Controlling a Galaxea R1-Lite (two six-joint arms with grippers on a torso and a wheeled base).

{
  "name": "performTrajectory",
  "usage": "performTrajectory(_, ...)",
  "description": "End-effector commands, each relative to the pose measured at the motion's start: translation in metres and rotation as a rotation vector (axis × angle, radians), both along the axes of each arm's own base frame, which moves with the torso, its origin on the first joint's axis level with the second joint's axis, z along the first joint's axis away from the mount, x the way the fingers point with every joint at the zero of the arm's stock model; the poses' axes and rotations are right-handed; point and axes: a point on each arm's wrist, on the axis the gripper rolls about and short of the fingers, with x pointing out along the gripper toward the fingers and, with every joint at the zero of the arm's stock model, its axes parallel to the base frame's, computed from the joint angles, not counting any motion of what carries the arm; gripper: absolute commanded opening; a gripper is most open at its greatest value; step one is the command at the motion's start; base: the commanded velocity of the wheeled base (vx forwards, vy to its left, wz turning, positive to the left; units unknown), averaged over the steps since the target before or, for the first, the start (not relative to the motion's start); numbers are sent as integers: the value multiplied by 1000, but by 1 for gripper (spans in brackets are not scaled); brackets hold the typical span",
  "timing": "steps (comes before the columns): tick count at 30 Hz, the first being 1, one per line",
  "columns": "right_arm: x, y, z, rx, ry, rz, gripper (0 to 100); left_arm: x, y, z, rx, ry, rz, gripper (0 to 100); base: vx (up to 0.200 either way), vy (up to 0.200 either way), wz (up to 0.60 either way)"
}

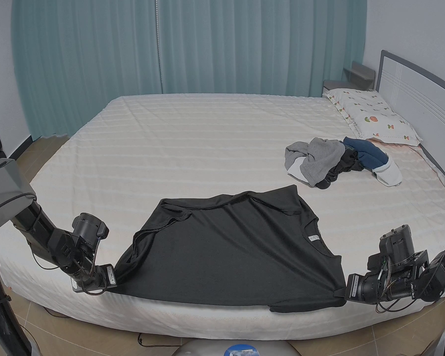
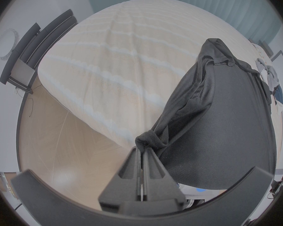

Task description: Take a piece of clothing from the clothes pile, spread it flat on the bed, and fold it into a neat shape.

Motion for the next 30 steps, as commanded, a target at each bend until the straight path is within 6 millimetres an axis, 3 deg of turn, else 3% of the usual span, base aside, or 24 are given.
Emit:
performTrajectory(1, 0, 5, -18, -41, 67, 21, 0, -2, -4, 2, 3, 8, -22, 0, 0, 0, 0)
performTrajectory(2, 1, 5, -20, -50, 75, 20, 0, -3, -5, 2, 1, 10, -24, 0, 0, 0, 0)
performTrajectory(3, 4, 6, -23, -60, 81, 17, 100, -3, -7, 2, 2, 13, -30, 100, 0, 0, 0)
performTrajectory(12, 25, 9, -17, -28, 27, -20, 100, 1, -10, 4, -16, -10, -28, 100, 0, 0, 0)
performTrajectory(13, 34, 4, -12, -11, -12, -51, 100, 6, -9, 9, -30, -38, -22, 100, 0, 0, 0)
performTrajectory(20, 52, -8, -8, 38, -98, -130, 100, 15, -5, 27, -143, -150, -5, 100, 0, 0, 0)
performTrajectory(30, 69, -5, -19, 195, -135, -278, 100, 17, -5, 32, -210, -188, -13, 100, 0, 0, 0)
